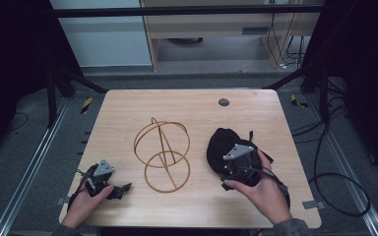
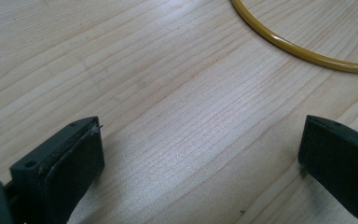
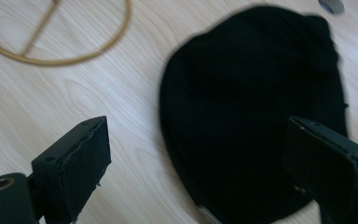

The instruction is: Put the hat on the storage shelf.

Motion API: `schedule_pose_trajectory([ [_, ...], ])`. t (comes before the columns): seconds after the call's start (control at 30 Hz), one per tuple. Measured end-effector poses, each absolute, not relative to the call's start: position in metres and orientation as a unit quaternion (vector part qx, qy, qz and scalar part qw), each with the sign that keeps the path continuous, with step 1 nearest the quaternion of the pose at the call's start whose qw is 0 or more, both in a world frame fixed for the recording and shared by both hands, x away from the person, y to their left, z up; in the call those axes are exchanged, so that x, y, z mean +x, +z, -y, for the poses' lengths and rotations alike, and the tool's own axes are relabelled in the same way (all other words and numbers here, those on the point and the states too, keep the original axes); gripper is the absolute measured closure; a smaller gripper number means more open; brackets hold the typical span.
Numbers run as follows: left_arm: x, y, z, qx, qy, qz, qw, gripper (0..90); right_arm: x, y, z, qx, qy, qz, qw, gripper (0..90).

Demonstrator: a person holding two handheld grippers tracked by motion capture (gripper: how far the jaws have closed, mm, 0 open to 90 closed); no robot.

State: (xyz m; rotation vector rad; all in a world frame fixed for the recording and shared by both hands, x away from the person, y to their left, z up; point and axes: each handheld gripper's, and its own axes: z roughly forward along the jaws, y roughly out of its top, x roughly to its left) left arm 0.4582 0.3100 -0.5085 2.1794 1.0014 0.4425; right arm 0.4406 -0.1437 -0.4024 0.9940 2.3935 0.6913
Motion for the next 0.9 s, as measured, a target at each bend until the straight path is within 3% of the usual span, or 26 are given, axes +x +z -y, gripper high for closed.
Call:
schedule_pose_trajectory([
  [0.37,0.458,-0.508,-0.310,0.839,0.171,-0.386,0.344,0.0,0.471,-0.387,0.183,0.398,0.194,-0.876,0.190,14.1],
  [0.63,0.457,-0.509,-0.310,0.838,0.171,-0.387,0.344,0.0,0.493,-0.376,0.191,0.395,0.176,-0.885,0.170,15.6],
  [0.9,0.457,-0.509,-0.310,0.838,0.171,-0.386,0.344,0.0,0.519,-0.365,0.189,0.388,0.144,-0.897,0.154,23.6],
])
